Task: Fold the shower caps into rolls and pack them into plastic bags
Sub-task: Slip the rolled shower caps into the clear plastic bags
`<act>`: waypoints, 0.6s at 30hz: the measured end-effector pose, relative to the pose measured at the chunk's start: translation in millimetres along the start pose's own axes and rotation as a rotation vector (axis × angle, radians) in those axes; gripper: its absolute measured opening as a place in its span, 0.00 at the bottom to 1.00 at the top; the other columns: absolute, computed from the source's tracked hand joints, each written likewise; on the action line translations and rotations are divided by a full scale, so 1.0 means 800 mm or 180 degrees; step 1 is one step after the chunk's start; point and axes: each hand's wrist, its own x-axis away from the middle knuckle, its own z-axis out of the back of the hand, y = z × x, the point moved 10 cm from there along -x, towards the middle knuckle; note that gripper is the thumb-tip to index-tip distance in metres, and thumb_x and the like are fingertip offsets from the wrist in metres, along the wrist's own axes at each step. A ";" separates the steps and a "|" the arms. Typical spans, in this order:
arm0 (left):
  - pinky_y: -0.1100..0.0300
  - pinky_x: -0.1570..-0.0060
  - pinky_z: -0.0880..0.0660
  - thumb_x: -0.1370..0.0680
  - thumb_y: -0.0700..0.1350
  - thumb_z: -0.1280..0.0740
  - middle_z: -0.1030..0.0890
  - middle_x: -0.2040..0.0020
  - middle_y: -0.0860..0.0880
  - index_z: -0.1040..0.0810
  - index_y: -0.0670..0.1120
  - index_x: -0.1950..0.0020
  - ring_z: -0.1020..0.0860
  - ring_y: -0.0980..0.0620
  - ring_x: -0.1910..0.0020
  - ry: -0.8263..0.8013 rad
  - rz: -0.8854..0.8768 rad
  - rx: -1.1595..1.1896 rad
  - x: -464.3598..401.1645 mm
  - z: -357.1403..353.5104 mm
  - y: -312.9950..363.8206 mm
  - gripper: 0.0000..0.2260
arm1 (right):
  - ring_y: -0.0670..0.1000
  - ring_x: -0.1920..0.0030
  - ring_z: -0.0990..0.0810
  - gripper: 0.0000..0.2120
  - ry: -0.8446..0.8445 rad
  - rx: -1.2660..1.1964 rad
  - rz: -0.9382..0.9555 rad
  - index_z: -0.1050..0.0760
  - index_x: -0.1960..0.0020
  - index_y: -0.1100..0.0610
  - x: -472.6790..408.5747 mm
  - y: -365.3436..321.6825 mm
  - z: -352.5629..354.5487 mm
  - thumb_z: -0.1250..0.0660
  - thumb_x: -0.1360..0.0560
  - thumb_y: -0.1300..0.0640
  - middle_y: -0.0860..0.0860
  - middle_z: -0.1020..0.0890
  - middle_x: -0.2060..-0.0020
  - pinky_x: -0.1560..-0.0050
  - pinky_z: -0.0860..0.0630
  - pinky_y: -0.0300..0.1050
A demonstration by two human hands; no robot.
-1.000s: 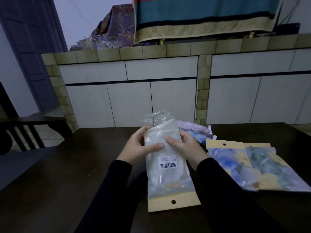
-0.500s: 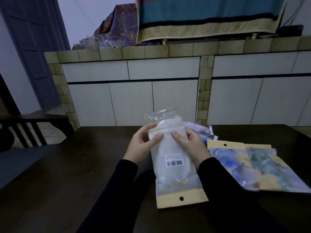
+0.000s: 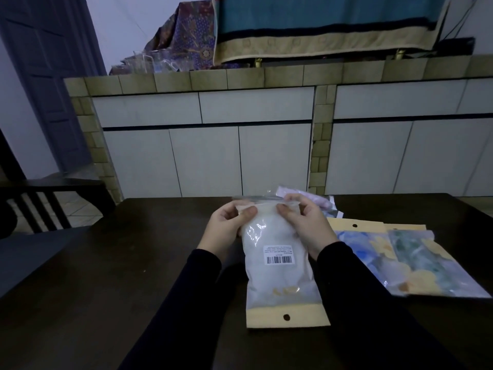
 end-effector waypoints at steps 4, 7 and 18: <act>0.61 0.66 0.23 0.30 0.35 0.31 0.19 0.61 0.44 0.22 0.43 0.53 0.20 0.49 0.66 -0.0327 0.0156 0.0518 0.003 -0.010 -0.002 0.07 | 0.50 0.61 0.18 0.07 -0.0376 -0.0082 -0.0058 0.23 0.52 0.52 0.005 -0.003 -0.013 0.35 0.22 0.62 0.53 0.16 0.60 0.59 0.21 0.43; 0.58 0.62 0.26 0.33 0.37 0.34 0.21 0.57 0.39 0.20 0.40 0.54 0.23 0.44 0.60 -0.0618 0.0322 0.0732 0.003 -0.017 -0.001 0.09 | 0.54 0.58 0.21 0.07 -0.0204 0.0166 0.0096 0.24 0.54 0.51 0.005 -0.007 -0.004 0.36 0.22 0.62 0.55 0.19 0.57 0.56 0.24 0.47; 0.65 0.73 0.27 0.29 0.38 0.27 0.20 0.67 0.47 0.25 0.42 0.57 0.22 0.54 0.72 -0.0344 0.0242 -0.0495 0.012 -0.014 -0.001 0.07 | 0.55 0.60 0.20 0.06 -0.0188 -0.0369 -0.0384 0.22 0.53 0.51 0.008 0.005 0.000 0.38 0.22 0.53 0.57 0.17 0.58 0.58 0.25 0.47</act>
